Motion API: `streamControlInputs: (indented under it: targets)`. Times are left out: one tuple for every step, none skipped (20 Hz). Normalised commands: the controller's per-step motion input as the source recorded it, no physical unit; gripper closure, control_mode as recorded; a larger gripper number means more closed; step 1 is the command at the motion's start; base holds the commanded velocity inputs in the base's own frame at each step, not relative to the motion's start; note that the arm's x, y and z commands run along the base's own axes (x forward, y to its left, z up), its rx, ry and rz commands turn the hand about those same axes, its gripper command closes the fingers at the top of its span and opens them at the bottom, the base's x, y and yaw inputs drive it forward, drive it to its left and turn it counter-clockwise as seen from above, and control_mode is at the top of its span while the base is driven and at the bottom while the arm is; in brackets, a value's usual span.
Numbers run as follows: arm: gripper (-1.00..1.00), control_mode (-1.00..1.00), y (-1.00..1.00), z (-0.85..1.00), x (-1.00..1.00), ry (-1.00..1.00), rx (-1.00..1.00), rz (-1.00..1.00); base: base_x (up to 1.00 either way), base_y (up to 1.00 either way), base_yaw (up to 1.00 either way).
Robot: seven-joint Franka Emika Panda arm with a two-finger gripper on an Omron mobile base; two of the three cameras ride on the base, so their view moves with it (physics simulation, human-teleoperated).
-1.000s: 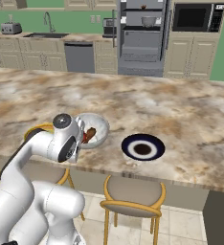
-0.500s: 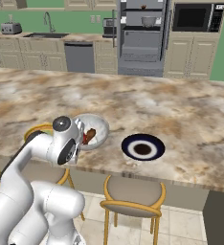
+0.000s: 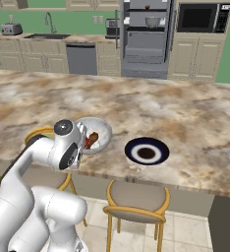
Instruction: Pick the chicken drumstick and bell pepper from their plates and place them in the bowl. Then put the bowl in the fridge.
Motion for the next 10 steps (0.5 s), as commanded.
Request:
streamControlInputs:
  targets:
    - [1.0, 1.0, 0.0, 0.0, 0.0, 0.0, 0.0, 0.0, -0.54, -0.09, 0.0]
    - [1.0, 1.0, 0.0, 0.0, 0.0, 0.0, 0.0, 0.0, -0.61, -0.09, 0.0]
    - [1.0, 1.0, 0.0, 0.0, 0.0, 0.0, 0.0, 0.0, -0.69, -0.1, 0.01]
    - [1.0, 1.0, 0.0, 0.0, 0.0, 0.0, 0.0, 0.0, -0.68, -0.17, 0.0]
    - [1.0, 1.0, 0.0, 0.0, 0.0, 0.0, 0.0, 0.0, -0.65, -0.23, 0.0]
    - [1.0, 1.0, 0.0, 0.0, 0.0, 0.0, 0.0, 0.0, -0.46, -0.3, -0.13]
    - [1.0, 1.0, 0.0, 0.0, 0.0, 0.0, 0.0, 0.0, -0.24, -0.29, -0.37]
    - [1.0, 1.0, 0.0, 0.0, 0.0, 0.0, 0.0, 0.0, -0.15, -0.38, -0.33]
    - [1.0, 1.0, 0.0, 0.0, 0.0, 0.0, 0.0, 0.0, -0.08, -0.37, -0.34]
    - [1.0, 1.0, 0.0, 0.0, 0.0, 0.0, 0.0, 0.0, 0.0, -0.45, -0.33]
